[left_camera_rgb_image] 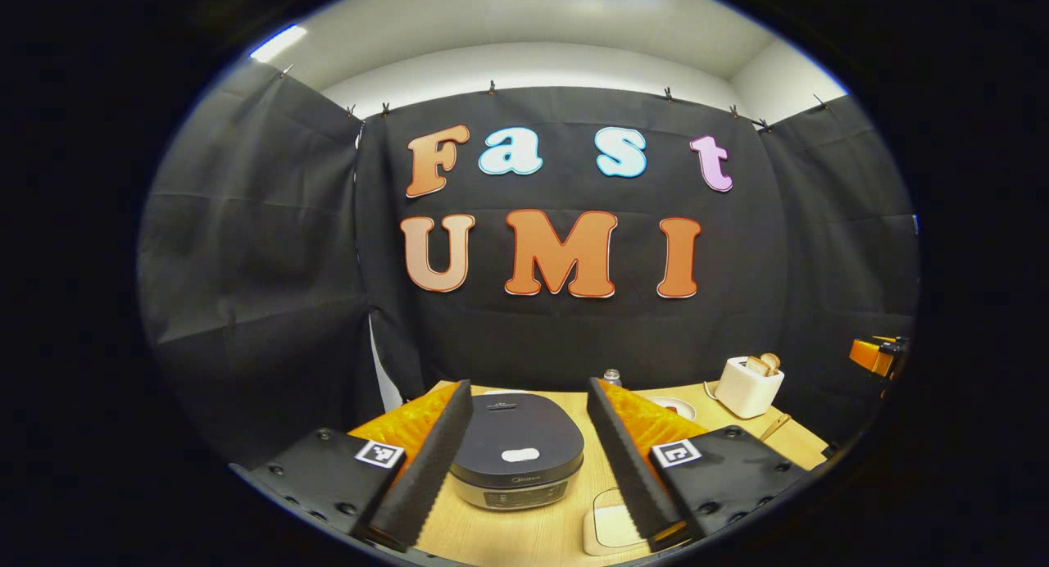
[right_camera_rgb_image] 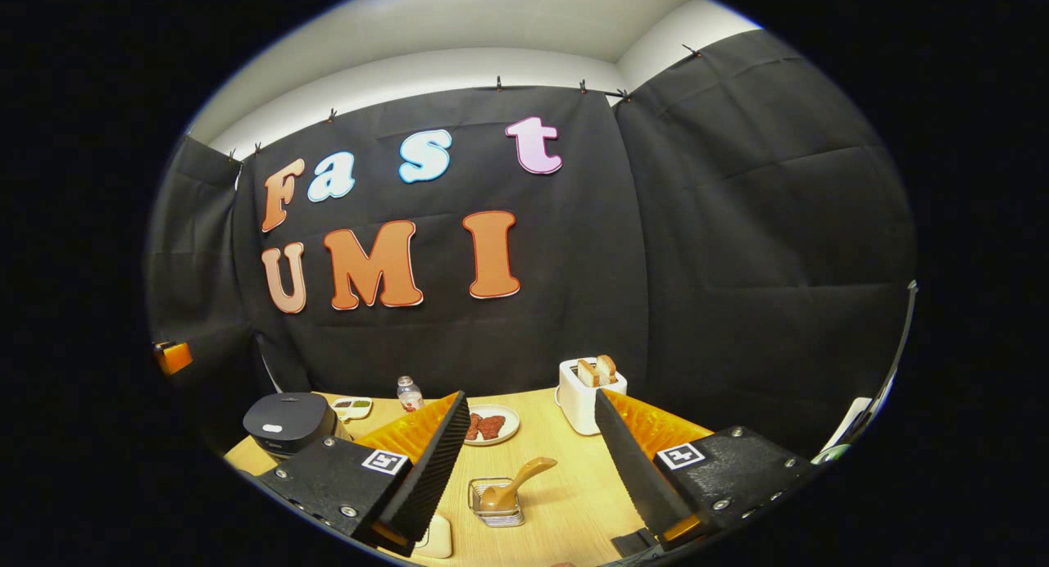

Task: Close the left gripper, press the button to open the rice cooker; take a wooden spoon from the chopstick holder with the right hand, scoop a spoonful of rice and pour it into the rice cooker, then put the wooden spoon back into the chopstick holder.

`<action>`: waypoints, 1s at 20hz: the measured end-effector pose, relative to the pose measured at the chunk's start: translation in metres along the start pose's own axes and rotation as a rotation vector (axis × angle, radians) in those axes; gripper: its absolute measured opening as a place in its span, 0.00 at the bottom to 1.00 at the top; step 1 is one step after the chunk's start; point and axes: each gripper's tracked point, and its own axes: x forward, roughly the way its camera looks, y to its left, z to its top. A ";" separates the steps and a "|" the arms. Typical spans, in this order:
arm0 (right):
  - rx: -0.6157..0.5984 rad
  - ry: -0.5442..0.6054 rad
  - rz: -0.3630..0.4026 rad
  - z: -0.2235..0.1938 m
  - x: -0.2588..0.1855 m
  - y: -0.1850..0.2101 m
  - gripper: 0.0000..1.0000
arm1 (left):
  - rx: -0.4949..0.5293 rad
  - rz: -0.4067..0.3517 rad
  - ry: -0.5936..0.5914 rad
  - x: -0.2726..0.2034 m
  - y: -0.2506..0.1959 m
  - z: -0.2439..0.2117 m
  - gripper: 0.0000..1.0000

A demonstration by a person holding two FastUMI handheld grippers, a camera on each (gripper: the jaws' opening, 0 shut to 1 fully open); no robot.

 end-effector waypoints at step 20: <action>-0.041 -0.008 0.001 0.000 0.006 0.004 1.00 | -0.064 -0.115 0.185 0.072 -0.013 -0.046 0.05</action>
